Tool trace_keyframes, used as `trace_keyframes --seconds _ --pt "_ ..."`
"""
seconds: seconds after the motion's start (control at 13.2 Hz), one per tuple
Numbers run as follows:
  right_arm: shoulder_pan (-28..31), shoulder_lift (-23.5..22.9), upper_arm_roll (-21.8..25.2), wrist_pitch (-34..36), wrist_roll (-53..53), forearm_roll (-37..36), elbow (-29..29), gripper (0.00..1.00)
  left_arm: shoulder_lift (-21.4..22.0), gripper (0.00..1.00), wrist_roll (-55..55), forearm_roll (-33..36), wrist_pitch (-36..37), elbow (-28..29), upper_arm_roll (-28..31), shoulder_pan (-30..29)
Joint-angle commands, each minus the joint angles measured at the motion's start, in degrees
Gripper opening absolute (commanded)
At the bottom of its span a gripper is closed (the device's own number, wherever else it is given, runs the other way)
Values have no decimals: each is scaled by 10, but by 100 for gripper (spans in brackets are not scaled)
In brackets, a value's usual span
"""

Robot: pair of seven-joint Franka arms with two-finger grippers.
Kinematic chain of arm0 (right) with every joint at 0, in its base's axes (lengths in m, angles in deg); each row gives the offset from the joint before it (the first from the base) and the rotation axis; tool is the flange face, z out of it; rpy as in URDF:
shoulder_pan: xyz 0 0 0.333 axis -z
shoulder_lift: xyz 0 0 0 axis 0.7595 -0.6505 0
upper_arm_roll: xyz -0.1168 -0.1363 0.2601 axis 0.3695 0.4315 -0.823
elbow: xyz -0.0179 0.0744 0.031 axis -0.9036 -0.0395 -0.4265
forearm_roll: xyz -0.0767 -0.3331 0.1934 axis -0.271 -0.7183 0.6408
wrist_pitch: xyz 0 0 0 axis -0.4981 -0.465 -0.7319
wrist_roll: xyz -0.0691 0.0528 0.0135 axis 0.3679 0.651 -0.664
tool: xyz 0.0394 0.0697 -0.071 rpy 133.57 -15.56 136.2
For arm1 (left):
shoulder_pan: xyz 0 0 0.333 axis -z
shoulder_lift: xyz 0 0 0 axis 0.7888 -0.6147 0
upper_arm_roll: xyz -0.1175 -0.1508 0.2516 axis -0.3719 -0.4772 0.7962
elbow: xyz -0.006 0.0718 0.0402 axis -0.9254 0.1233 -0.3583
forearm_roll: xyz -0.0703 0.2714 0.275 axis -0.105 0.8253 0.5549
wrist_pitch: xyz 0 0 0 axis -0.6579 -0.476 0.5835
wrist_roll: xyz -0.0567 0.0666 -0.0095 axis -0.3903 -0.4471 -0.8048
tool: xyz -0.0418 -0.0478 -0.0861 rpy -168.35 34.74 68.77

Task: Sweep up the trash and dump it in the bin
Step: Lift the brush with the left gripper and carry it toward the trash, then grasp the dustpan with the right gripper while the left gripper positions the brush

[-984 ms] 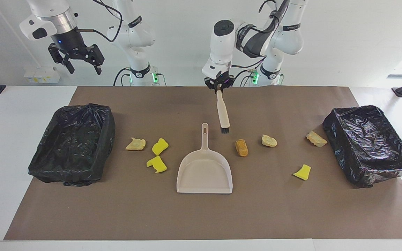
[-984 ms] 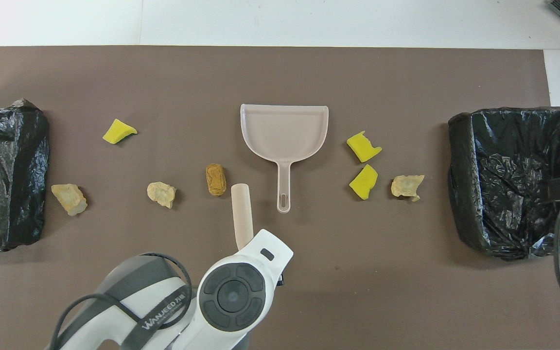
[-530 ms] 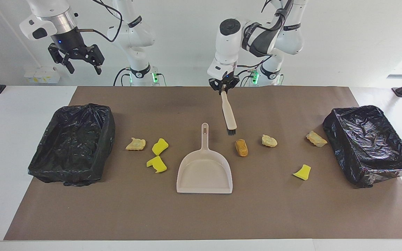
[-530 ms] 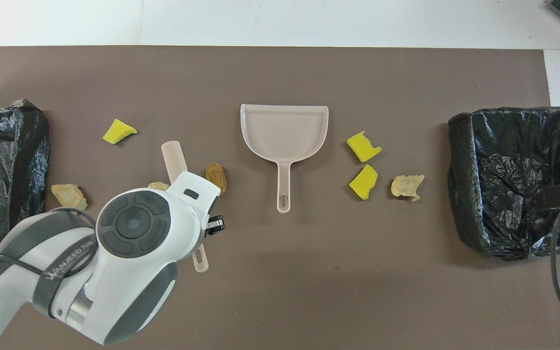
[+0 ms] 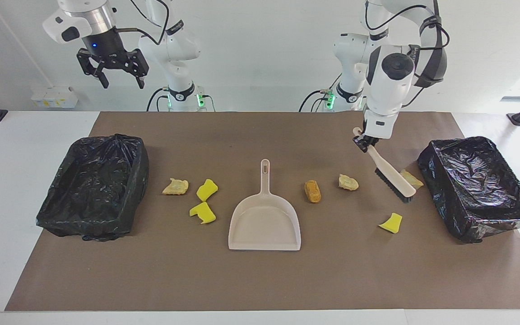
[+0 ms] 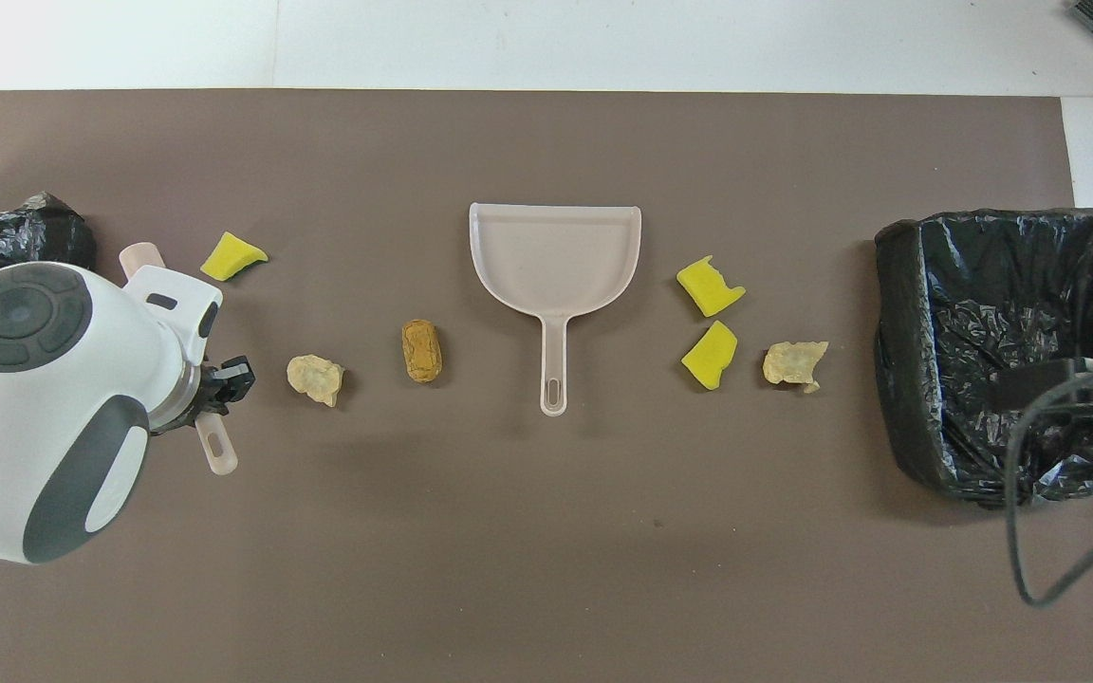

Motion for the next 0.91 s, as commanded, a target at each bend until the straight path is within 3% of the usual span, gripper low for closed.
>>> trace_keyframes --seconds 0.0,0.23,0.61,0.83 --pt "-66 -60 -3 -58 95 13 -5 100 16 0 4 41 10 44 -9 -24" --pt "-116 -135 -5 -142 164 36 -9 100 41 0 8 64 -1 118 -9 -43" --pt "-232 -256 -5 -299 292 40 -9 100 78 0 88 123 12 170 -9 -73" --pt "-278 -313 -5 -324 308 33 -10 100 78 0 89 131 -31 209 -9 -76"
